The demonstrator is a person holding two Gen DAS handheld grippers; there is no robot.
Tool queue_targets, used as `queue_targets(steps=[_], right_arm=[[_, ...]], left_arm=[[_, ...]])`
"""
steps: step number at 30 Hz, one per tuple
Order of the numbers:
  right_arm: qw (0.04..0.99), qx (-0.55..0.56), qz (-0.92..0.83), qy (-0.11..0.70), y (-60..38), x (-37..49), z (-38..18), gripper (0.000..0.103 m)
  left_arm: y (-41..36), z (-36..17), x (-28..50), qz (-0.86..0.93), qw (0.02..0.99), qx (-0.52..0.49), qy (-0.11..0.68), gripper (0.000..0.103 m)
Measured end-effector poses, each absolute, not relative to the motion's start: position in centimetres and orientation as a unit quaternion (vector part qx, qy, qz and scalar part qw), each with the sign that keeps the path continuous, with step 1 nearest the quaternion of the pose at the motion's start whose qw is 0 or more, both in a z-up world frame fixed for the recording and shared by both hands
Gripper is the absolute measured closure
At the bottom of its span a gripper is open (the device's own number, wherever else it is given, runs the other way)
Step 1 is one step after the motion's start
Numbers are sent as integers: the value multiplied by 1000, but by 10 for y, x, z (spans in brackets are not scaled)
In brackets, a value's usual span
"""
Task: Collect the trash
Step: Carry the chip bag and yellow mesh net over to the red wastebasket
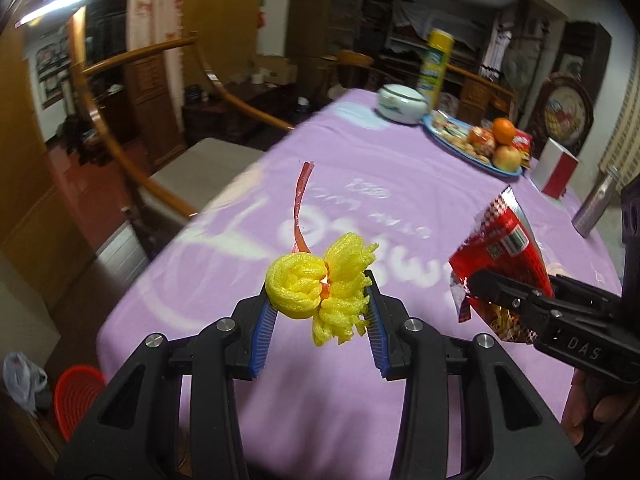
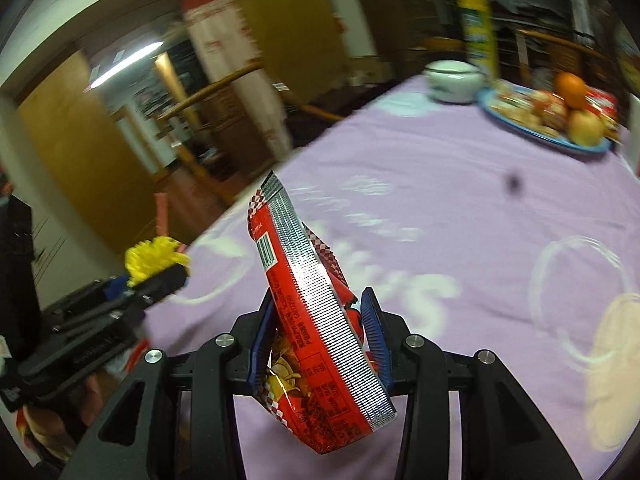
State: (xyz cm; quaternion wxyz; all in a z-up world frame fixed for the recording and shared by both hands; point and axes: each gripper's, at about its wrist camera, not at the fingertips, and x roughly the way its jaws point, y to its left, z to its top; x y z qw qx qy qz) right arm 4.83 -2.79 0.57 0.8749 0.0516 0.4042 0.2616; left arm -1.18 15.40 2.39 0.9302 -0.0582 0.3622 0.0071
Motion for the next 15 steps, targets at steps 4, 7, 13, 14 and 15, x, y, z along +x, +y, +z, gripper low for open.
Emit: queue_targets(steps=[4, 7, 13, 14, 15], right_arm=[[860, 37, 323, 393, 26, 21, 19, 61], [843, 23, 371, 390, 66, 0, 26, 61], [794, -34, 461, 395, 159, -47, 26, 61], [786, -44, 473, 396, 173, -54, 25, 61], [780, -50, 482, 397, 183, -58, 24, 61]], left_arm=[[202, 25, -56, 49, 933, -80, 347, 62], [237, 24, -86, 80, 933, -94, 338, 62], [306, 6, -145, 161, 917, -133, 341, 62], [314, 3, -152, 172, 913, -138, 343, 62], [322, -1, -158, 182, 909, -144, 346, 62]])
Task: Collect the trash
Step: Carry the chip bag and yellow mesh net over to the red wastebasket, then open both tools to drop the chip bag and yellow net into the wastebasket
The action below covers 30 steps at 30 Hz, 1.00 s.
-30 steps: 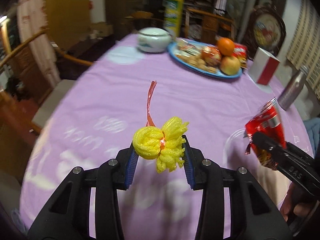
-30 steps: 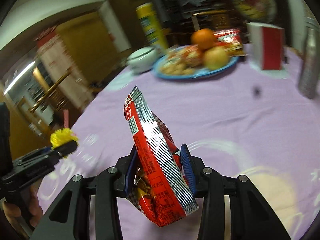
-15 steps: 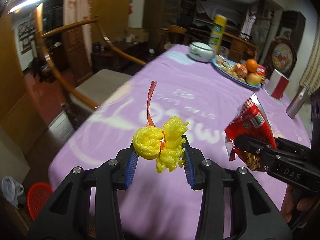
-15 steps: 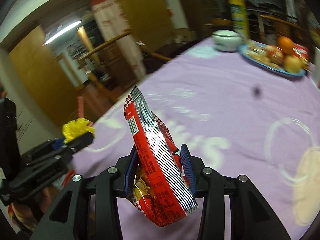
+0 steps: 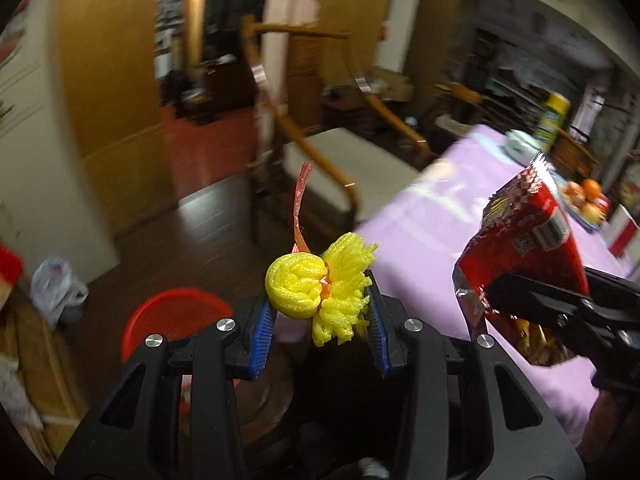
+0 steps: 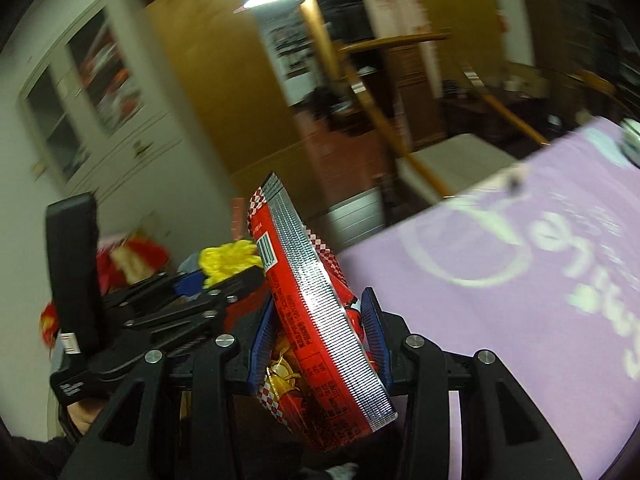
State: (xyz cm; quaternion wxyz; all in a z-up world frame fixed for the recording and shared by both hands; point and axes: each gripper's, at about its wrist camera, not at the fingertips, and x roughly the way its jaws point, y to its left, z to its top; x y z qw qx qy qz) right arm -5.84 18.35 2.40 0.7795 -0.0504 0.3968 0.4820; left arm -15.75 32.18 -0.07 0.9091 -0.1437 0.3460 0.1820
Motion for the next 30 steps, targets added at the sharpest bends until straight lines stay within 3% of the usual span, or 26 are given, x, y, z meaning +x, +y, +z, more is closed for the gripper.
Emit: queue_targets(steps=[10, 19, 26, 29, 30], right_arm=[[711, -112, 528, 450, 298, -90, -37, 61], [655, -141, 524, 525, 385, -81, -122, 61], [631, -169, 507, 562, 429, -78, -179, 61], [628, -174, 503, 567, 440, -80, -191, 53], [631, -178, 500, 566, 441, -80, -193, 42]], left_arm=[[403, -58, -196, 270, 861, -190, 388, 62], [475, -155, -202, 317, 788, -260, 459, 62], [493, -202, -202, 328, 757, -287, 487, 62], [500, -211, -203, 334, 750, -290, 492, 58], [500, -212, -202, 336, 748, -289, 494, 52]])
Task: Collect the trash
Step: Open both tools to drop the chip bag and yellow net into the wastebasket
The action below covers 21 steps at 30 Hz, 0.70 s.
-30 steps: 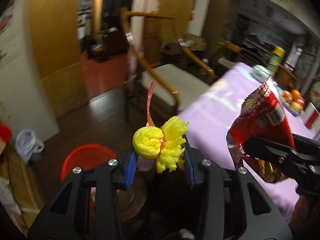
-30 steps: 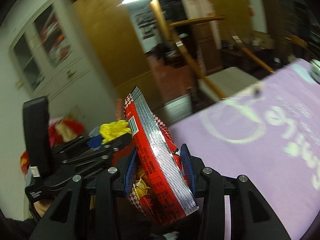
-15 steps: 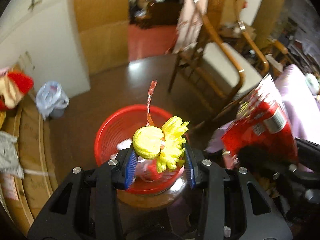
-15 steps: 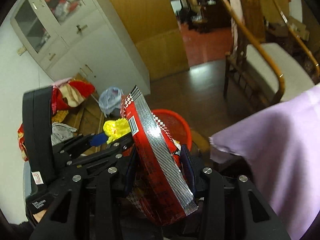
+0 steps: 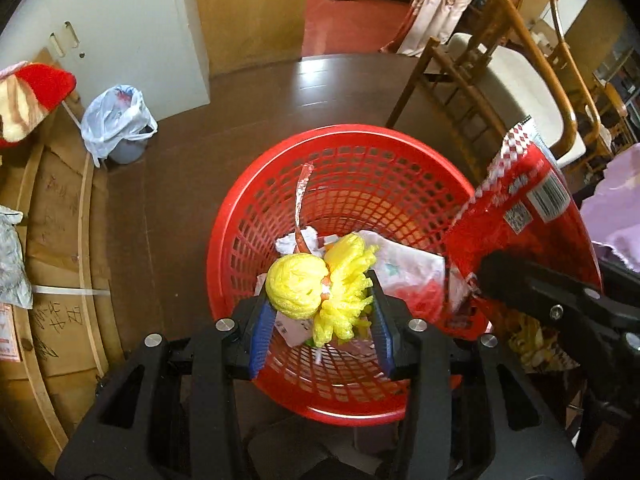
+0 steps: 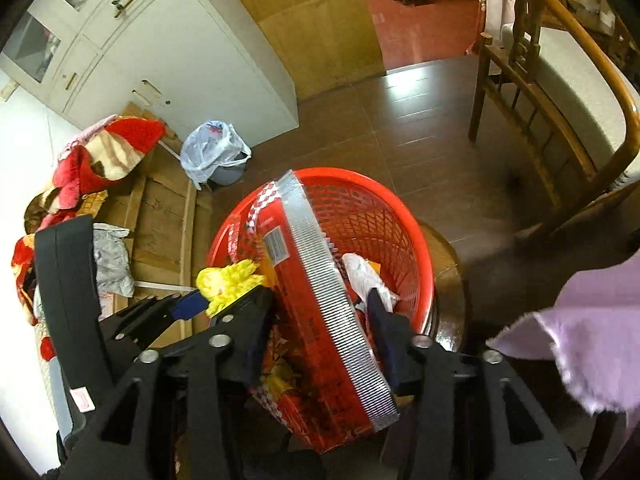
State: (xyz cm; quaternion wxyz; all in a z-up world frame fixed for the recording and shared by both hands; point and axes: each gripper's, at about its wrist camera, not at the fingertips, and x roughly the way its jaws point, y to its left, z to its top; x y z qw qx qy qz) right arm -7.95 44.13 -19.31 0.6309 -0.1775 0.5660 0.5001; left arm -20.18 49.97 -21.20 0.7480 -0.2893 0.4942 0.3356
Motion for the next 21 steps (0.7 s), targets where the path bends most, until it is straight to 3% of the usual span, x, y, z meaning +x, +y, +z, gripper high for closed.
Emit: queue_targets(steps=[1, 3, 4, 12, 21], right_arm=[[632, -179, 499, 566, 441, -78, -194, 36], [634, -174, 503, 561, 441, -75, -192, 35], [636, -174, 501, 560, 441, -72, -192, 35], [655, -146, 494, 552, 416, -55, -171, 34], [676, -170, 477, 536, 354, -66, -159, 26]], left_arm=[[500, -213, -202, 338, 747, -288, 495, 48], [501, -214, -203, 341, 749, -286, 492, 28], [501, -213, -203, 344, 748, -283, 491, 26], [491, -198, -208, 363, 745, -266, 492, 20], [468, -173, -217, 375, 745, -254, 489, 14]])
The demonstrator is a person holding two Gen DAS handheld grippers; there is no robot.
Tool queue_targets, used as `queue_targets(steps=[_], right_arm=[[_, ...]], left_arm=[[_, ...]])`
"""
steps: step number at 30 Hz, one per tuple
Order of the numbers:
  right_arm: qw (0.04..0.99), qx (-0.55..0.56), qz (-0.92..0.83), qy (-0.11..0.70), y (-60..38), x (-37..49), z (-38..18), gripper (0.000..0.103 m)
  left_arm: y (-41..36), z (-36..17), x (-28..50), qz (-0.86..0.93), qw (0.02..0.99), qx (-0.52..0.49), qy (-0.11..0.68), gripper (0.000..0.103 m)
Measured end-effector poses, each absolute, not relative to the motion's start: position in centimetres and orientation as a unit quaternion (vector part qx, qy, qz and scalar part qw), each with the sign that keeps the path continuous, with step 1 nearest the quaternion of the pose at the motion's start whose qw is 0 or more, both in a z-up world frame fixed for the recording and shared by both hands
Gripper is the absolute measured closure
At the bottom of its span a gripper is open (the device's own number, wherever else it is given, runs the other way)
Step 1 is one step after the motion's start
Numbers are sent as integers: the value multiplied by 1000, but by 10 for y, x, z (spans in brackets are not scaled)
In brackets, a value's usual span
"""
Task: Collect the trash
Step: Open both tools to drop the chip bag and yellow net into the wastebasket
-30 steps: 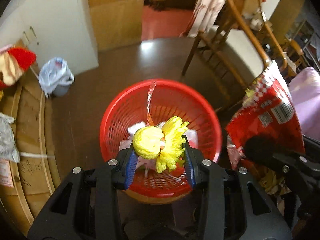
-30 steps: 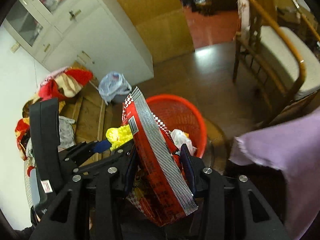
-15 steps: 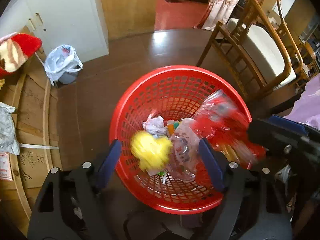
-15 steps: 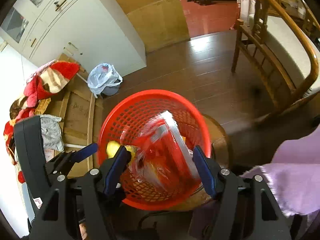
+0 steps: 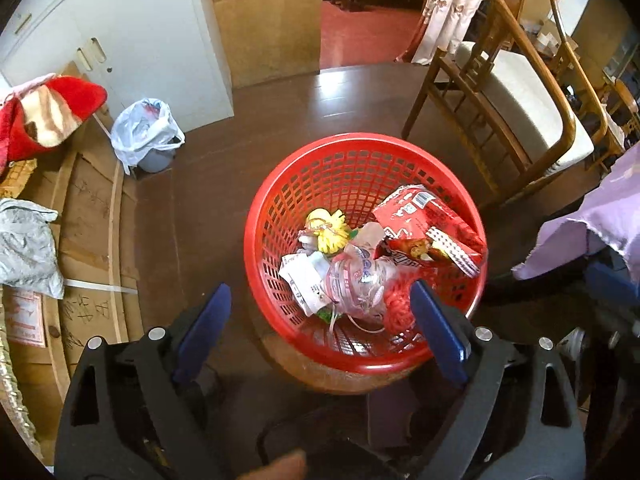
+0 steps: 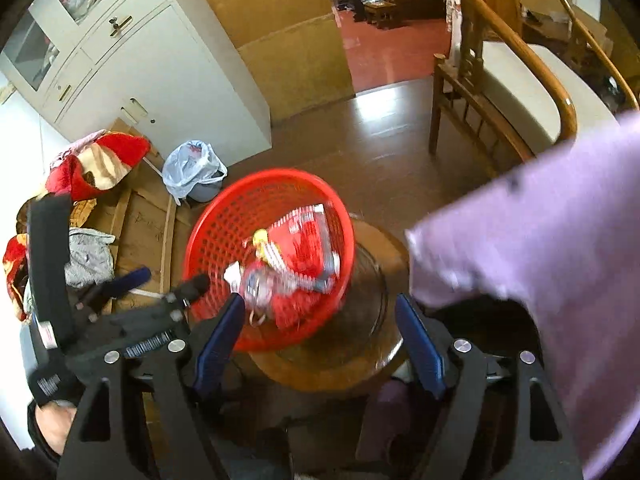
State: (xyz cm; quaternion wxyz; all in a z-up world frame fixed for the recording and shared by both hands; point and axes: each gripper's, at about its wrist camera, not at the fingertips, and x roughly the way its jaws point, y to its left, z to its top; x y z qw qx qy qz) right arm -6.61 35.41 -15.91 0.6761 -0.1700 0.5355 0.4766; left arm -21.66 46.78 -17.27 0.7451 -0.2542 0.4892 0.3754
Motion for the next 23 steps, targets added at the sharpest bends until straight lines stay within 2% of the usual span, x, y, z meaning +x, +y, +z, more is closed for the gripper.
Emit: queue_targets(steps=[6, 14, 23], right_arm=[[693, -198, 463, 515, 332, -76, -155, 24], [710, -191, 460, 499, 310, -77, -138, 23], [713, -186, 458, 497, 295, -74, -132, 17]], left_arm=[[453, -159, -222, 389, 742, -249, 486, 10], [432, -143, -217, 384, 750, -243, 480, 10], [414, -132, -206, 380, 760, -224, 477, 10]])
